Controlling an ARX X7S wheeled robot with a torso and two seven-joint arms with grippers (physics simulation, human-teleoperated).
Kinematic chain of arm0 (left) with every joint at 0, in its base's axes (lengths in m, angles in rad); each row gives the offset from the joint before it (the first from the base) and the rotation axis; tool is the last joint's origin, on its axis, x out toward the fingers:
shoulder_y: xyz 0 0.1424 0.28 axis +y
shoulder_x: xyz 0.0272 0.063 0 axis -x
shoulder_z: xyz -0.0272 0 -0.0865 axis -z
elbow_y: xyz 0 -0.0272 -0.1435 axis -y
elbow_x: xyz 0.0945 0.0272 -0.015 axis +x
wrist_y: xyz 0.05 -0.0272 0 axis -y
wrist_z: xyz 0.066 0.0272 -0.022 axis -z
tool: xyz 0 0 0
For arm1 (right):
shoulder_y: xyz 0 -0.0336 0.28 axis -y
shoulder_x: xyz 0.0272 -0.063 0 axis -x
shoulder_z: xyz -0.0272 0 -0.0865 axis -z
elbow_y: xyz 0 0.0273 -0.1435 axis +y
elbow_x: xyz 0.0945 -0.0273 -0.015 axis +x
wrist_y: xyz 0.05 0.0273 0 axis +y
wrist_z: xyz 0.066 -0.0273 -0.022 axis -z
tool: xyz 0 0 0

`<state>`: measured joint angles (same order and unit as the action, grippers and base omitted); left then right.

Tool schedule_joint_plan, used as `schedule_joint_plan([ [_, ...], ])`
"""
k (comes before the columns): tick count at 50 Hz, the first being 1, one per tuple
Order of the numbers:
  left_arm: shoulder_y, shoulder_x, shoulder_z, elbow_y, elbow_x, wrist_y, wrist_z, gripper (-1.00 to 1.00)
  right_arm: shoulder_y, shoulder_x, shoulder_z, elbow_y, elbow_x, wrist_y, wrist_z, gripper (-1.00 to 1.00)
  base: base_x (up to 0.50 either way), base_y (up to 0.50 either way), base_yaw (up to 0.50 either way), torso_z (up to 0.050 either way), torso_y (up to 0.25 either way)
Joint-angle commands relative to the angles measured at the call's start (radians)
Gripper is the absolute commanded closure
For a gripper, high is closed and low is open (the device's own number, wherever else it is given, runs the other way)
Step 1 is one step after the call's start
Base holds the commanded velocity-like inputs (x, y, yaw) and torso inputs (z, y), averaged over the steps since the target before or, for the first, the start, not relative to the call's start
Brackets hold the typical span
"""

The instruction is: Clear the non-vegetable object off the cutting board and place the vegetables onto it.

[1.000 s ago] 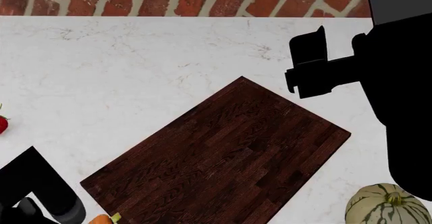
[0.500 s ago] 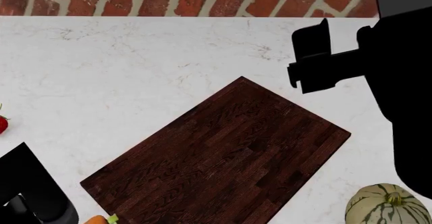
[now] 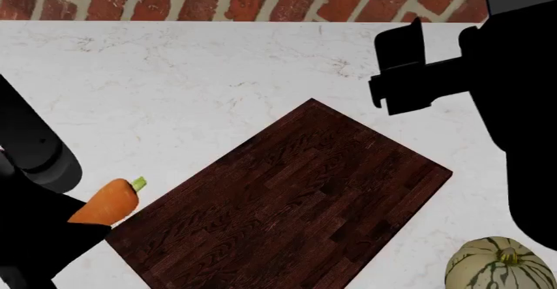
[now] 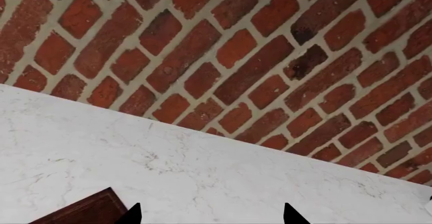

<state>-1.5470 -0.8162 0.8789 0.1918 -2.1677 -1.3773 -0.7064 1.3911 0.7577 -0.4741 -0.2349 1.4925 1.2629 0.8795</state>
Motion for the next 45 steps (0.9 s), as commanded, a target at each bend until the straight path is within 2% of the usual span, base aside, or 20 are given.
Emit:
schedule_joint_plan([
  [1, -0.073, 0.101, -0.042, -0.179, 0.223, -0.076, 0.174, 1.0, -0.006, -0.003, -0.003, -0.003, 0.011, -0.007, 0.005, -1.0, 0.0, 0.0, 0.0, 0.0, 0.0],
  [5, -0.094, 0.129, -0.038, -0.217, 0.316, -0.096, 0.249, 1.0, -0.015, -0.004, -0.008, -0.004, 0.004, -0.013, 0.003, -1.0, 0.0, 0.0, 0.0, 0.0, 0.0],
  [7, -0.117, 0.161, -0.022, -0.266, 0.436, -0.098, 0.351, 1.0, -0.014, -0.008, -0.011, -0.003, 0.001, -0.014, 0.002, -1.0, 0.0, 0.0, 0.0, 0.0, 0.0],
  [12, -0.163, 0.232, 0.031, -0.342, 0.572, -0.085, 0.493, 1.0, -0.014, -0.014, -0.019, 0.006, -0.016, -0.023, -0.014, -1.0, 0.0, 0.0, 0.0, 0.0, 0.0],
  [17, -0.22, 0.316, 0.126, -0.436, 0.749, -0.024, 0.694, 1.0, 0.005, -0.019, -0.022, 0.022, -0.027, -0.026, -0.028, -1.0, 0.0, 0.0, 0.0, 0.0, 0.0],
  [21, -0.238, 0.371, 0.179, -0.52, 0.839, 0.038, 0.795, 1.0, 0.009, -0.02, -0.027, 0.03, -0.04, -0.03, -0.038, -1.0, 0.0, 0.0, 0.0, 0.0, 0.0],
  [34, -0.249, 0.509, 0.291, -0.744, 0.999, 0.176, 0.984, 1.0, 0.004, -0.014, -0.031, 0.028, -0.04, -0.036, -0.042, -1.0, 0.0, 0.0, 0.0, 0.0, 0.0],
  [38, -0.229, 0.579, 0.341, -0.864, 1.081, 0.282, 1.059, 1.0, 0.007, -0.015, -0.033, 0.031, -0.039, -0.037, -0.045, -1.0, 0.0, 0.0, 0.0, 0.0, 0.0],
  [42, -0.216, 0.609, 0.356, -0.917, 1.106, 0.323, 1.088, 1.0, 0.006, -0.01, -0.035, 0.031, -0.041, -0.037, -0.048, -1.0, 0.0, 0.0, 0.0, 0.0, 0.0],
  [45, -0.201, 0.671, 0.381, -1.036, 1.149, 0.39, 1.147, 1.0, -0.009, -0.01, -0.041, 0.032, -0.057, -0.05, -0.059, -1.0, 0.0, 0.0, 0.0, 0.0, 0.0],
])
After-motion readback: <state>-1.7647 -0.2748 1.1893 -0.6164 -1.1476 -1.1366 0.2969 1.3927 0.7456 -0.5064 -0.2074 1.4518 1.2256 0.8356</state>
